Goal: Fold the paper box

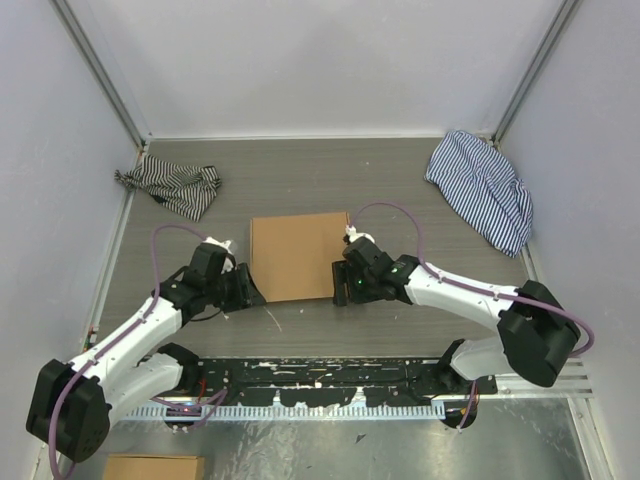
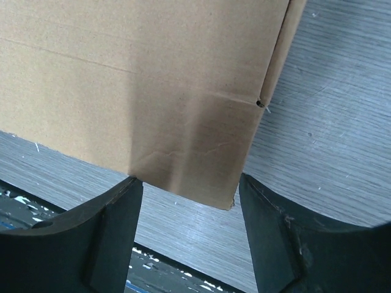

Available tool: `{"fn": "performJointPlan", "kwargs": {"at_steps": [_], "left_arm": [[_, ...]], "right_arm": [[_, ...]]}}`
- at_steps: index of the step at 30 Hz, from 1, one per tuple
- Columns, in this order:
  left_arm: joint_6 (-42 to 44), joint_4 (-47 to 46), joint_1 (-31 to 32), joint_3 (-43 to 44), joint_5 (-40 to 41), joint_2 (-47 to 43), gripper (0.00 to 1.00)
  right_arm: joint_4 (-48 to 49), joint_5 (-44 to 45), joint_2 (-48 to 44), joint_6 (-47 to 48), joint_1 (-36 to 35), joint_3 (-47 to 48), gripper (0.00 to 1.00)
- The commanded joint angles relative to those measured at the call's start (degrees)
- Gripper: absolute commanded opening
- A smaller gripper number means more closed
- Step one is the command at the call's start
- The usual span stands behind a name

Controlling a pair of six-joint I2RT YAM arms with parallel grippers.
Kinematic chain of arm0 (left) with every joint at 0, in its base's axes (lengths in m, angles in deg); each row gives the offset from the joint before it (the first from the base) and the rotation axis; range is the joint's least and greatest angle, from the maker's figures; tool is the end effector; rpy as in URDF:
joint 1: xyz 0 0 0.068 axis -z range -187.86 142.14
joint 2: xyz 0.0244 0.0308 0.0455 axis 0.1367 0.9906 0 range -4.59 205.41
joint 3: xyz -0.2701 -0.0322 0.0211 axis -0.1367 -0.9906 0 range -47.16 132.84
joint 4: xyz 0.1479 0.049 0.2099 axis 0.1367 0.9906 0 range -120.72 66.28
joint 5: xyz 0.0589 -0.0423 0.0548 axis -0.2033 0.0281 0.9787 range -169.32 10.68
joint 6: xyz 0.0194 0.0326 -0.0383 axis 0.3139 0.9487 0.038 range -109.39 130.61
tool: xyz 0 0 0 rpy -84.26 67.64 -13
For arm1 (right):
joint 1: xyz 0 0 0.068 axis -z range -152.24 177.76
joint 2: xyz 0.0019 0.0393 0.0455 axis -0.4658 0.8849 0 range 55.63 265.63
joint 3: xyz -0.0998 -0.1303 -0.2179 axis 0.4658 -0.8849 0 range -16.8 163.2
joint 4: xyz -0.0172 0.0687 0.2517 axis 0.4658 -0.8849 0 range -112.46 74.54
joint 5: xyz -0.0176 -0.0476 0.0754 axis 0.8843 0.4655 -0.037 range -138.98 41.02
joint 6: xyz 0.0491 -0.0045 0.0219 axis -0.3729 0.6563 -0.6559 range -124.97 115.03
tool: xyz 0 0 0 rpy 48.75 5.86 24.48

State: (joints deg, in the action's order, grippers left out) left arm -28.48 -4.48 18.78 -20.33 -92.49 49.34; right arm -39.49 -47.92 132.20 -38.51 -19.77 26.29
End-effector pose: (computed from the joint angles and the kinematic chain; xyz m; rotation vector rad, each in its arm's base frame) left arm 0.1525 -0.0856 0.1815 -0.1856 2.6267 -0.7281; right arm 0.1726 0.1876 0.1927 -0.3166 2.6386 0.4845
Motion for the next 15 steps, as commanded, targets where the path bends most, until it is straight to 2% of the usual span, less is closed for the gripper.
{"fn": "performJointPlan", "kwargs": {"at_steps": [1,8,15], "left_arm": [[0.8,-2.9,0.0,-0.5,1.2,-0.5,0.52],[1.3,-3.1,0.0,-0.3,2.7,-0.8,0.51],[0.1,-2.9,0.0,1.4,-1.3,-2.0,0.50]], "right_arm": [[2.7,2.0,0.5,0.8,-0.3,0.3,0.70],[2.7,1.7,0.0,1.0,-0.3,0.3,0.70],[3.6,-1.6,-2.2,1.5,-0.3,0.6,0.70]]}}
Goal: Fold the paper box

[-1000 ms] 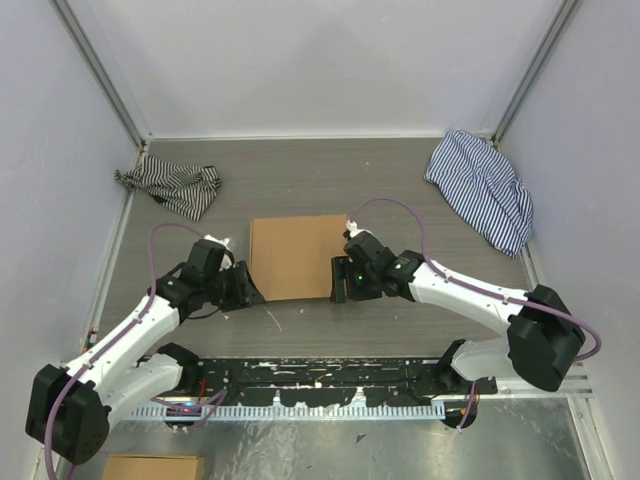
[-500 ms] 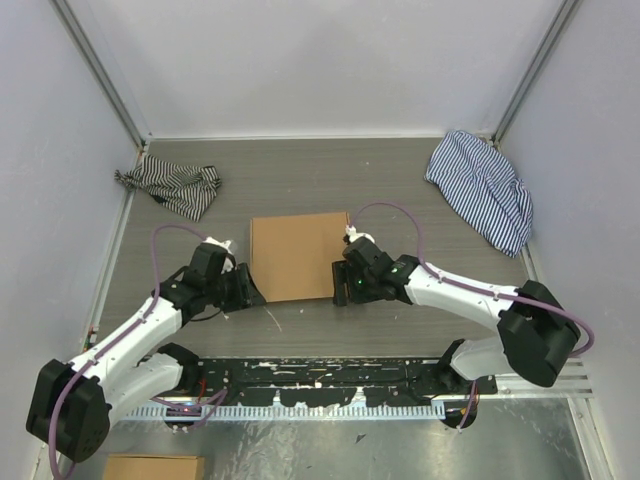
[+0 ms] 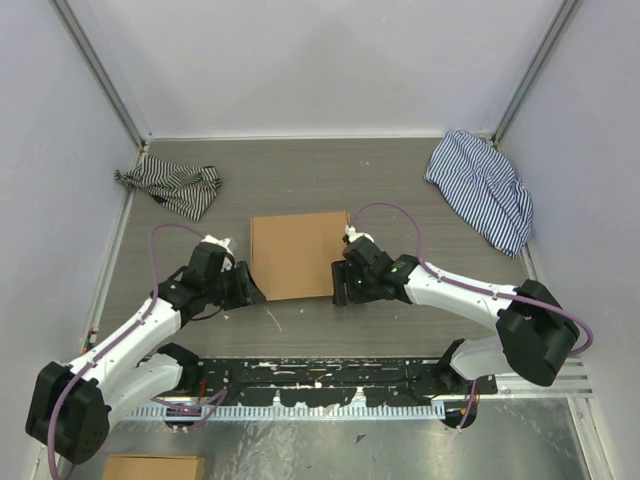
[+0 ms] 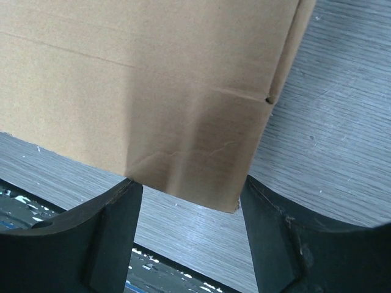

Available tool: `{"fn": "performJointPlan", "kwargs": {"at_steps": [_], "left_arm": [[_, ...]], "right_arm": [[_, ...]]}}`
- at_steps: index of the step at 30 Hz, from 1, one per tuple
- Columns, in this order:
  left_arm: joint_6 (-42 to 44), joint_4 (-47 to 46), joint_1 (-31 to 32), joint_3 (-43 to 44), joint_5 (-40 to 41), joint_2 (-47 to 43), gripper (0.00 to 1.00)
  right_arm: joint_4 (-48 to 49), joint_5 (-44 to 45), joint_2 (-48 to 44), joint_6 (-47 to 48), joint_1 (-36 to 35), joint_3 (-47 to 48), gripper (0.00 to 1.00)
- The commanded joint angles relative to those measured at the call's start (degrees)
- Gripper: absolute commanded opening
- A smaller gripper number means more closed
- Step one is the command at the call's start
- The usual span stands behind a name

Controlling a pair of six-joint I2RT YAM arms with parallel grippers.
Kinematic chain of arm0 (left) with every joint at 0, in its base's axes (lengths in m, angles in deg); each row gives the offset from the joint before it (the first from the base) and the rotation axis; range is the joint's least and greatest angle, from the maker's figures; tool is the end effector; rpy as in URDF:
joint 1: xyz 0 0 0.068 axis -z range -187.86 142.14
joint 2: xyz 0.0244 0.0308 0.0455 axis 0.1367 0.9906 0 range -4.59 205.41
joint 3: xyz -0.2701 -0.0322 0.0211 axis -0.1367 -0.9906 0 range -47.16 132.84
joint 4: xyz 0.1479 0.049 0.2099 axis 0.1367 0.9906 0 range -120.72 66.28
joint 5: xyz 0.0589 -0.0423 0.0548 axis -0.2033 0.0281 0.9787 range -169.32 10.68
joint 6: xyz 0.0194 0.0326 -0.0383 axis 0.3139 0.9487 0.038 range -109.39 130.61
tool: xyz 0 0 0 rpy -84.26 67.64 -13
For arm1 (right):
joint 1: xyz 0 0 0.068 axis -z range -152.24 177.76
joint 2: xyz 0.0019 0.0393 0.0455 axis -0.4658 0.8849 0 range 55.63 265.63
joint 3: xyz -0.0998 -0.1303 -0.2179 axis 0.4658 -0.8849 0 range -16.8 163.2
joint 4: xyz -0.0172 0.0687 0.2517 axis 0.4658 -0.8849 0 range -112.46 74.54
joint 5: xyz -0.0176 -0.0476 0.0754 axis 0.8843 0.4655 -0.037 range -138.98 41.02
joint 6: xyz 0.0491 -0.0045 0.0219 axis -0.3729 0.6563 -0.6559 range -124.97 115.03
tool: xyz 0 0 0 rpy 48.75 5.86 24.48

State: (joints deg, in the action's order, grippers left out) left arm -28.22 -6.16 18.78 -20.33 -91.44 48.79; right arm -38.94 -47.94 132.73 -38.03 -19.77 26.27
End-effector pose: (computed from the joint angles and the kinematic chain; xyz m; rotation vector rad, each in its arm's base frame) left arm 0.1545 -0.0859 0.1849 -0.1786 2.5827 -0.7248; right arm 0.1737 0.1888 0.1910 -0.3276 2.6364 0.4821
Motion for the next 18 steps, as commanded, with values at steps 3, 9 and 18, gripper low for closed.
{"fn": "performJointPlan", "kwargs": {"at_steps": [3,9,18], "left_arm": [[-0.9,-0.4,0.0,2.7,-4.1,-2.2,0.50],[-1.6,2.3,0.0,5.9,-5.7,-3.9,0.47],[0.7,1.6,0.0,3.8,-1.3,-1.6,0.48]], "right_arm": [[2.6,-3.0,-3.6,1.3,-0.3,1.4,0.70],[1.7,-4.1,-4.9,1.7,-0.4,2.7,0.70],[1.4,-1.6,-3.2,2.1,-0.4,2.2,0.70]]}}
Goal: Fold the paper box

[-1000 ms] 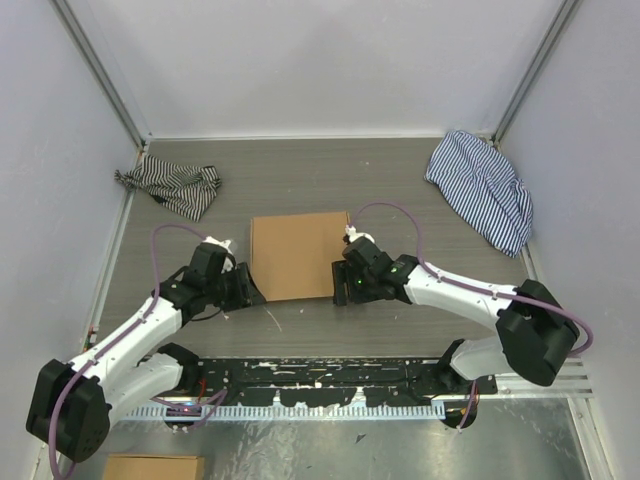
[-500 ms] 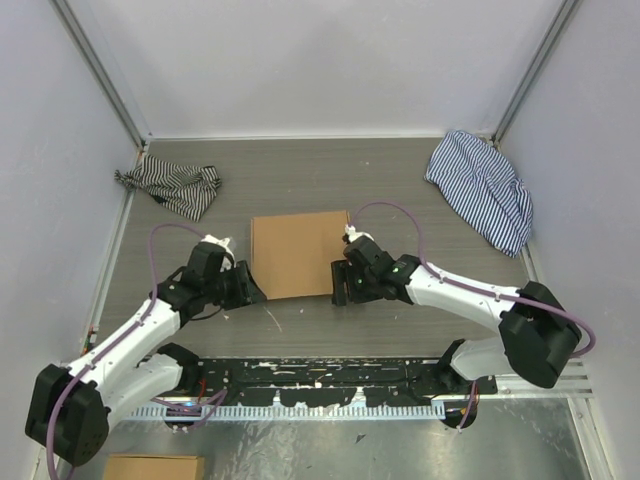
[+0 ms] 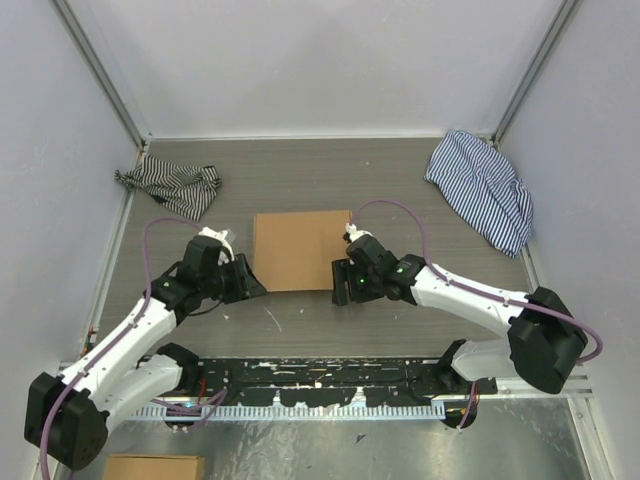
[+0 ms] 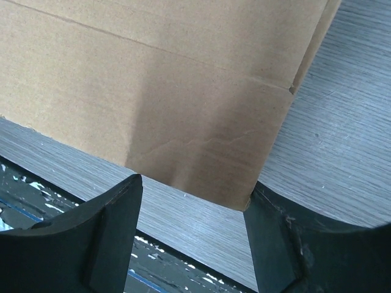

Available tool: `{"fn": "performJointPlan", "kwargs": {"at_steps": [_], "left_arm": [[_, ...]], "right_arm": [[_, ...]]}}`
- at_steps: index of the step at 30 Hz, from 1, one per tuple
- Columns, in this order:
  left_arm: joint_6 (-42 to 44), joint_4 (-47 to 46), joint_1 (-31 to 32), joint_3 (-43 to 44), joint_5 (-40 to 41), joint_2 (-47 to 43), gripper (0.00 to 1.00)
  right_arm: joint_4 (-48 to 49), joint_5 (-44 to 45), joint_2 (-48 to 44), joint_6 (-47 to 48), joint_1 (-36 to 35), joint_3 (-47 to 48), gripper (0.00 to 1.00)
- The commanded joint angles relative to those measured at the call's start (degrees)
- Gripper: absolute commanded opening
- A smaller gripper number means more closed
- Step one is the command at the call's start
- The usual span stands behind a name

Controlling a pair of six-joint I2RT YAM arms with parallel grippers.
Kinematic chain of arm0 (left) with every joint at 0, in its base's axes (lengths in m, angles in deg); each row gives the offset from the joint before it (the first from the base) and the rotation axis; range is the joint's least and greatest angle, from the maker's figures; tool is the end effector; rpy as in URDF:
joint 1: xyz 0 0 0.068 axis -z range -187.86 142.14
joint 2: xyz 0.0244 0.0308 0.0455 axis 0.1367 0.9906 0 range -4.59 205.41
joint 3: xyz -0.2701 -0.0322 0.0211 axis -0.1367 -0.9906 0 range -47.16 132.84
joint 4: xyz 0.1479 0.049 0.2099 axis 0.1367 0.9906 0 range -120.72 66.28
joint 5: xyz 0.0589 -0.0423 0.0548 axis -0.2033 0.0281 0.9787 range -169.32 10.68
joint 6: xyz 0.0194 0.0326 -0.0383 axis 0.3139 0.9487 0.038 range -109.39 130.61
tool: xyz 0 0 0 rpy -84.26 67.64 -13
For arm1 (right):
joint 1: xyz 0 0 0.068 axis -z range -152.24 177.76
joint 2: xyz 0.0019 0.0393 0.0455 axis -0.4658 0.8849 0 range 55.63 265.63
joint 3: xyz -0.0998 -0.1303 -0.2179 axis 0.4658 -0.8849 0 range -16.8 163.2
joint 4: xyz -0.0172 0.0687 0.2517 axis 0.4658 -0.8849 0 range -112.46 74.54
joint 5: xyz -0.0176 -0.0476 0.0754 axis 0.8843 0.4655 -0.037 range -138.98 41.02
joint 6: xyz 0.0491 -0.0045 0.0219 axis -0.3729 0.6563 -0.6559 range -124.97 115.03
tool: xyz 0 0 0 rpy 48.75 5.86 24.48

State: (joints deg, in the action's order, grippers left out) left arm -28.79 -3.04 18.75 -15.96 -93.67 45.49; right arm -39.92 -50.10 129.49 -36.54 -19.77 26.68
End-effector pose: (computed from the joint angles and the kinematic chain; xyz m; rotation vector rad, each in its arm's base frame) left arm 0.1536 -0.0869 0.2147 -0.1552 2.5148 -0.8116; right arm 0.1692 0.1859 0.2053 -0.3727 2.6003 0.5497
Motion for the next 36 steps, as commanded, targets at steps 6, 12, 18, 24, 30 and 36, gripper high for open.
{"fn": "performJointPlan", "kwargs": {"at_steps": [6,12,18,24,30,36], "left_arm": [[0.9,-9.9,0.0,-5.4,-0.6,5.6,0.47],[2.1,-13.8,0.1,-8.1,0.2,2.6,0.45],[3.3,-15.9,0.0,-10.5,2.8,0.6,0.41],[3.4,-15.0,0.0,-11.2,3.6,1.0,0.40],[3.1,-13.5,0.0,-9.3,3.4,4.1,0.40],[2.4,-5.8,0.0,-6.3,-0.7,2.7,0.44]], "right_arm": [[4.4,0.5,1.2,0.4,-0.4,0.4,0.70],[5.2,0.6,2.0,0.4,-0.4,0.2,0.70],[6.0,0.4,3.1,0.1,-0.4,-0.2,0.70],[5.6,1.1,2.9,0.2,-0.4,-0.3,0.70],[4.8,1.4,2.9,0.2,-0.4,0.0,0.72],[2.0,2.1,1.1,0.5,-0.4,1.0,0.73]]}}
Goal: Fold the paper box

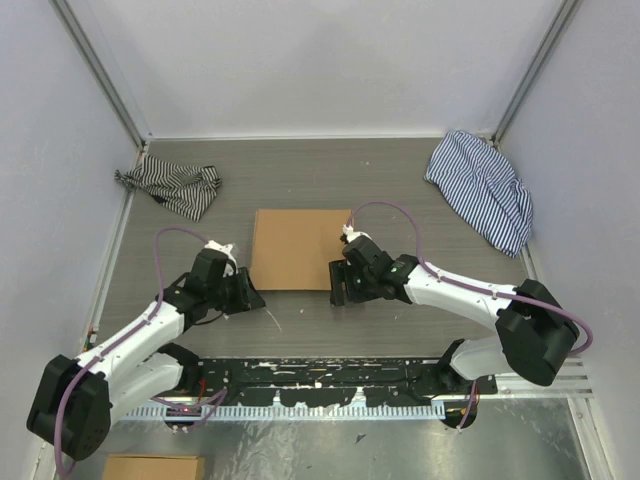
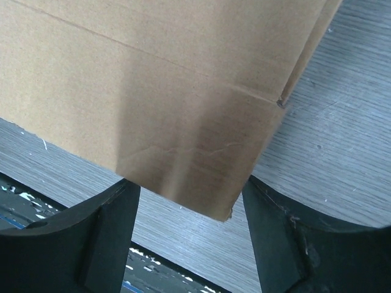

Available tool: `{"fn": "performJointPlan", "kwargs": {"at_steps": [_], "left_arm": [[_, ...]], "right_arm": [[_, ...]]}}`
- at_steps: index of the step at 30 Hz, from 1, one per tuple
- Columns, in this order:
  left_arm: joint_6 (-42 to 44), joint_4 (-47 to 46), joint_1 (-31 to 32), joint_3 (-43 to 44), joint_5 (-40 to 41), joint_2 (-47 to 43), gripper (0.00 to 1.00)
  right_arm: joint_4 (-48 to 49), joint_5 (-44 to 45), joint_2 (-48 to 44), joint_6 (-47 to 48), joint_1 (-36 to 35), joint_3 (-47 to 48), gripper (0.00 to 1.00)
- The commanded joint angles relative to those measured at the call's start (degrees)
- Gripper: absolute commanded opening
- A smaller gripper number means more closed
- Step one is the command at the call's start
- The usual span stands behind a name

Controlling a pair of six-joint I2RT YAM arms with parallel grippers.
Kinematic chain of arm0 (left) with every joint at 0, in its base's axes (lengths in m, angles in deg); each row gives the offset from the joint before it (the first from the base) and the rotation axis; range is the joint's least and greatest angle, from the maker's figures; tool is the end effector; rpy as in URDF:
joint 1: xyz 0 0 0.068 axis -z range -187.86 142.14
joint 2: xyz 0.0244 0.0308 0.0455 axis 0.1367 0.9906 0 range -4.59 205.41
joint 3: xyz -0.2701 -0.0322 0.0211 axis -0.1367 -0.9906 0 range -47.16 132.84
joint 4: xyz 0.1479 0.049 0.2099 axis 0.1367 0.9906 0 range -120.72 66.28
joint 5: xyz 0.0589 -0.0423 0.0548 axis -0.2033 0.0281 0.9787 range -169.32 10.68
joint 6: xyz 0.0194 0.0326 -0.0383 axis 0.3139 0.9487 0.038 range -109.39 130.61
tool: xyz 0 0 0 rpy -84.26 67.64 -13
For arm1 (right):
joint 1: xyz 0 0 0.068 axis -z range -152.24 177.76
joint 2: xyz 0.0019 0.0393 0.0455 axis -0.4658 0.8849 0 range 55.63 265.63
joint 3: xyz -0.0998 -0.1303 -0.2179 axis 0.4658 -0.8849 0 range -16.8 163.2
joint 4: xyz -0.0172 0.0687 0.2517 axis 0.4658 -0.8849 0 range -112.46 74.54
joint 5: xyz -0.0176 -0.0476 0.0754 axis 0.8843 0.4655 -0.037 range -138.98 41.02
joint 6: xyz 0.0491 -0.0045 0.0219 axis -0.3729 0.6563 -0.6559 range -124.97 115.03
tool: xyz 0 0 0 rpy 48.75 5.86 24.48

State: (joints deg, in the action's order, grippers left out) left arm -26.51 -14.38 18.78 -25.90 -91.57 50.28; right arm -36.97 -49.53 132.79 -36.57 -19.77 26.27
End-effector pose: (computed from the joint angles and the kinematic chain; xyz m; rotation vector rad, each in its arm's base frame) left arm 0.1532 -0.0853 0.1605 -0.1345 2.5603 -0.7265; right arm 0.1751 0.1918 0.1928 -0.3690 2.6091 0.5292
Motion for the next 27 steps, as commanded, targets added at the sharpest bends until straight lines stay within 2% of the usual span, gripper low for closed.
{"fn": "performJointPlan", "kwargs": {"at_steps": [1,7,11,16,21,27], "left_arm": [[-0.4,8.0,0.0,4.6,-2.7,-3.5,0.46],[-4.6,19.6,0.1,8.9,2.9,-15.6,0.61],[-5.6,22.8,0.1,10.5,10.0,-18.5,0.68],[-3.5,20.1,0.1,11.2,15.6,-11.7,0.70],[0.0,17.0,0.0,14.1,13.7,-3.1,0.69],[0.3,11.9,0.0,13.3,12.9,-2.5,0.69]], "right_arm": [[-1.5,1.6,-2.7,0.7,-0.4,1.7,0.74],[-4.0,1.3,-5.1,1.0,-0.4,2.8,0.84],[-5.6,3.7,-5.8,0.7,-0.4,4.2,0.95],[-6.1,6.5,-3.4,-0.4,-0.3,6.8,1.00],[-5.4,7.6,-0.6,-1.2,-0.3,9.0,1.00],[-4.1,7.1,1.8,-1.7,-0.1,9.9,1.00]]}}
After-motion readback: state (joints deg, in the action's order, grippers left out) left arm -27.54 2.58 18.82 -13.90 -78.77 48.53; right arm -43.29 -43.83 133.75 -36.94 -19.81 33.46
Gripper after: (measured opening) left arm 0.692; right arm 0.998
